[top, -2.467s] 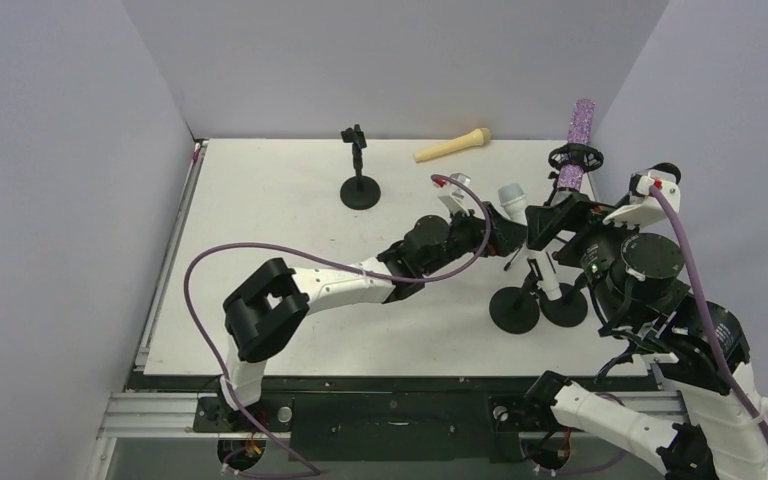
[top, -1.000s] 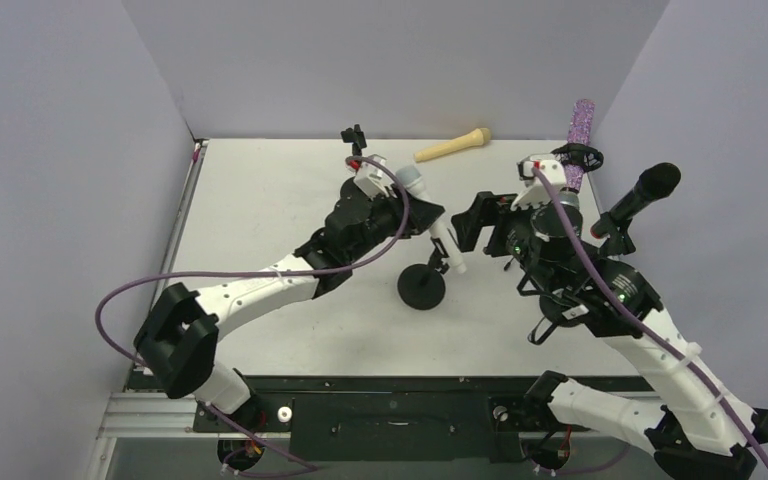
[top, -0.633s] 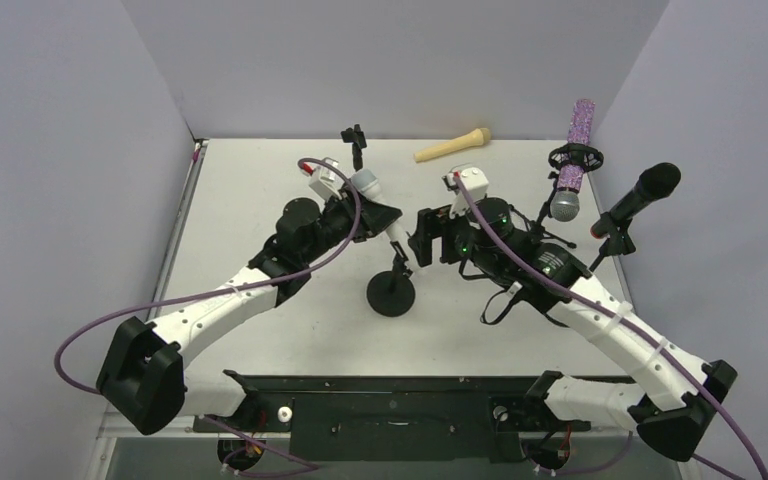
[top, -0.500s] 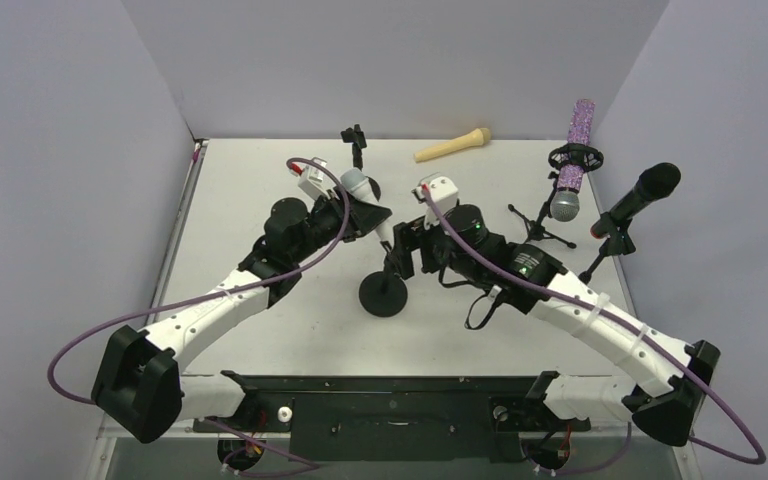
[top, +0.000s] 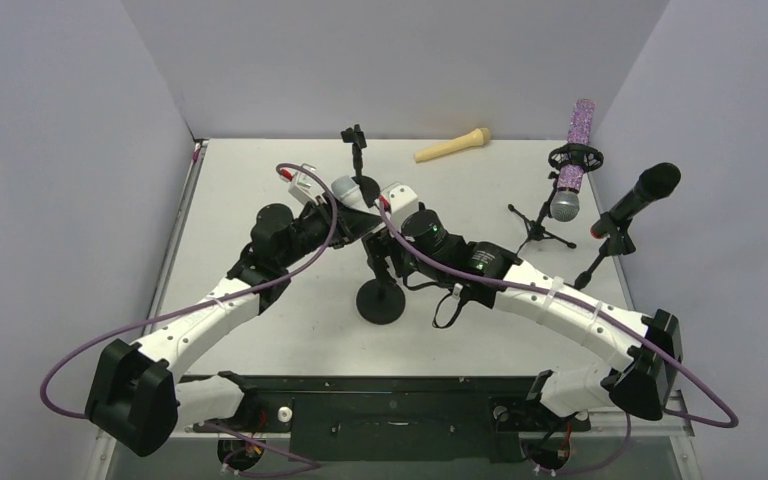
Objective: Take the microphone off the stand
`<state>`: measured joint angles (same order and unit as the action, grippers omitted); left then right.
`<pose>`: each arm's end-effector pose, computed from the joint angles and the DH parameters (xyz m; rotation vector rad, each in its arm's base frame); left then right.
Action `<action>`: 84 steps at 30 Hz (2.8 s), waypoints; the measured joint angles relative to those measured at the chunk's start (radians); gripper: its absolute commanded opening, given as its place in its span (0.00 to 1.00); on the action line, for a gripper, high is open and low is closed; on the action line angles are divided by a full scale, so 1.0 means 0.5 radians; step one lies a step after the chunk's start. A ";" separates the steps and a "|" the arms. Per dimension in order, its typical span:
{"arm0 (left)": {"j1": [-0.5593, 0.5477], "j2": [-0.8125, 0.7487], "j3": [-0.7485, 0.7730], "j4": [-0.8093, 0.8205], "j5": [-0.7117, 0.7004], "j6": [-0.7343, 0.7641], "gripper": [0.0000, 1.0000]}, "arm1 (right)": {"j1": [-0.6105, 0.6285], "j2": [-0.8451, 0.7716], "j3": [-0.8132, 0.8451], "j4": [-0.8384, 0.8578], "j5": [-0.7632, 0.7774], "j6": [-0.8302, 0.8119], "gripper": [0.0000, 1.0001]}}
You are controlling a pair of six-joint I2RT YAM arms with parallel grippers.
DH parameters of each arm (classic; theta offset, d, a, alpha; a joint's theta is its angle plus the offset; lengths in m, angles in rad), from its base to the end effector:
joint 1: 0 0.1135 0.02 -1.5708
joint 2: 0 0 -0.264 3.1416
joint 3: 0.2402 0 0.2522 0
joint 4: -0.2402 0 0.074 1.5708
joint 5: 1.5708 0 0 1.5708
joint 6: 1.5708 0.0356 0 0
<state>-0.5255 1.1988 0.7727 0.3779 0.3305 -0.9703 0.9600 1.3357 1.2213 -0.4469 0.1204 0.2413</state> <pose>0.2359 -0.1502 0.3076 -0.1175 1.8103 -1.3801 0.1763 0.2444 0.3437 -0.6993 2.0681 0.5728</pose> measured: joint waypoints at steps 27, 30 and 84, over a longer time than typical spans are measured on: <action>0.130 -0.011 -0.049 0.057 0.248 -0.050 0.00 | 0.140 0.066 -0.315 0.572 0.219 -0.034 0.19; 0.159 -0.011 -0.048 0.053 0.289 -0.050 0.00 | 0.155 0.062 -0.351 0.642 0.247 -0.035 0.16; 0.502 0.056 0.294 -0.397 0.892 0.041 0.00 | 0.217 -0.069 -0.576 1.080 0.269 -0.043 0.13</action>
<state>-0.2745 1.2270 0.9195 0.1791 0.7765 -0.9497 1.0687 1.3010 0.9333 0.0929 0.2550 0.2195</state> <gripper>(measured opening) 0.351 0.385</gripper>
